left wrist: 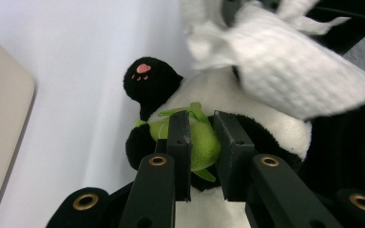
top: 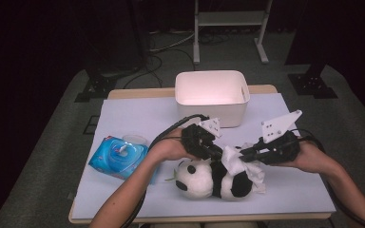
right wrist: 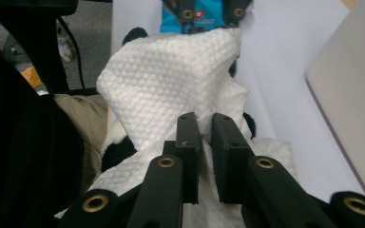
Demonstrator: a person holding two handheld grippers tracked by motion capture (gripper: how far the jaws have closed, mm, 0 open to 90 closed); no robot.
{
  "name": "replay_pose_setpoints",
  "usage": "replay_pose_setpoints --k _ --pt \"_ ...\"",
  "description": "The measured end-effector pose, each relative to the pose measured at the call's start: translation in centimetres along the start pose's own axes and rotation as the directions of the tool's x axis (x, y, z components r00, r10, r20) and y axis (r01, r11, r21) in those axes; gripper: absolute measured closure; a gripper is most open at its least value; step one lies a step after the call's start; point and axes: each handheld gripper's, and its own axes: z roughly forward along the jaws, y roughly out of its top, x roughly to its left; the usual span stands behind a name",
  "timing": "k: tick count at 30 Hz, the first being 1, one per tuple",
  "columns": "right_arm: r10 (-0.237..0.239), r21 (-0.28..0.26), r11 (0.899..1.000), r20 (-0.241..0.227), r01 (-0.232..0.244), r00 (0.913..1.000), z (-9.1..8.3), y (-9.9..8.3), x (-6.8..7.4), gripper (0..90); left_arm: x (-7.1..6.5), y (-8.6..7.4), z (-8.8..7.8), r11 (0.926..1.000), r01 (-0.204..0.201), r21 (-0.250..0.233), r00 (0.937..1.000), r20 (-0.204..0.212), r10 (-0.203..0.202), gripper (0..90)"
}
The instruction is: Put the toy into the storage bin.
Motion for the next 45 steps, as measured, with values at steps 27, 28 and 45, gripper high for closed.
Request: replay_pose_setpoints --k 27,28,45 --pt "0.092 0.097 0.991 -0.043 -0.087 0.9948 2.7 -3.8 -1.0 80.8 -1.0 -1.5 1.6 0.9983 0.056 -0.013 0.9950 0.083 -0.055 62.4" --pt "0.098 0.098 0.991 -0.034 -0.094 0.9946 2.4 -4.1 -1.1 80.8 -1.0 -1.8 1.4 0.9979 0.059 -0.028 0.9946 0.087 -0.056 61.7" --pt "0.260 0.088 0.960 0.091 -0.267 0.9614 -1.3 -10.6 -2.4 80.9 -1.1 -3.5 -0.5 0.9925 0.095 -0.077 0.9951 0.034 -0.093 53.4"
